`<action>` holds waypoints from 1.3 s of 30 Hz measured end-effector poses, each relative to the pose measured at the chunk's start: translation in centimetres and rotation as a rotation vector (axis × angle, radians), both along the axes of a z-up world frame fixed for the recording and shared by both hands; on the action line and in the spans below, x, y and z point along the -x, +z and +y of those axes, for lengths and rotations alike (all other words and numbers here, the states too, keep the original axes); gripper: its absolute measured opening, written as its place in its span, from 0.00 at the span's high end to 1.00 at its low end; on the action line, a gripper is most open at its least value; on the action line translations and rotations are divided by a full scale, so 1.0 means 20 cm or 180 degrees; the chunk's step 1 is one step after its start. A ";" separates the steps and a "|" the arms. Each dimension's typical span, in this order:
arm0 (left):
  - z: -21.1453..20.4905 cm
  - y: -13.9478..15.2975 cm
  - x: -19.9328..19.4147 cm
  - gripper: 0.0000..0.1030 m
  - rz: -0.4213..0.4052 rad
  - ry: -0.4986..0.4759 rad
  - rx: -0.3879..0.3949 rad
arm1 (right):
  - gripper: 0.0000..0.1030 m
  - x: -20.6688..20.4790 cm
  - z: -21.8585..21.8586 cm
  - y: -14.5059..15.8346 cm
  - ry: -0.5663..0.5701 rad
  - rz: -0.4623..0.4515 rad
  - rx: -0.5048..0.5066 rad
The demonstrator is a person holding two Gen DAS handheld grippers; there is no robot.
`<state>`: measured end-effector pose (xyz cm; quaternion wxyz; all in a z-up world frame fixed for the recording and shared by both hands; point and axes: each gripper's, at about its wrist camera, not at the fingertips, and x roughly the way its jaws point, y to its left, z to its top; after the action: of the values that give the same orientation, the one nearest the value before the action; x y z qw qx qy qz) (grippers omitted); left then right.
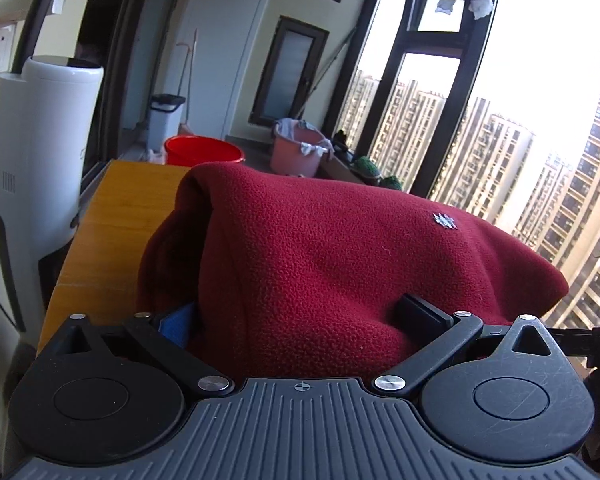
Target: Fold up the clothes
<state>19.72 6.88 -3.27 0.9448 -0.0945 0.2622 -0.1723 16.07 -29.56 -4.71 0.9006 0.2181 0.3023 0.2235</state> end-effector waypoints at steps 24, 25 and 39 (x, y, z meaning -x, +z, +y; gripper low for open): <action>0.07 0.00 0.04 0.00 0.0095 0.0086 0.0038 | 0.49 -0.06 0.11 0.15 -0.0136 -0.0507 0.0610; 0.07 0.01 0.05 0.00 0.0090 0.0073 0.0050 | 0.47 -0.10 0.12 0.08 -0.0169 -0.0481 0.0604; -0.02 0.07 0.11 0.00 -0.0085 0.0095 -0.0274 | 0.42 -0.08 0.12 0.09 -0.0199 -0.0557 0.0584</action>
<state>17.49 6.47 -1.91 0.9539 -0.0554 0.2553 -0.1480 17.72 -27.24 -2.94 0.9462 0.1237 0.2349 0.1849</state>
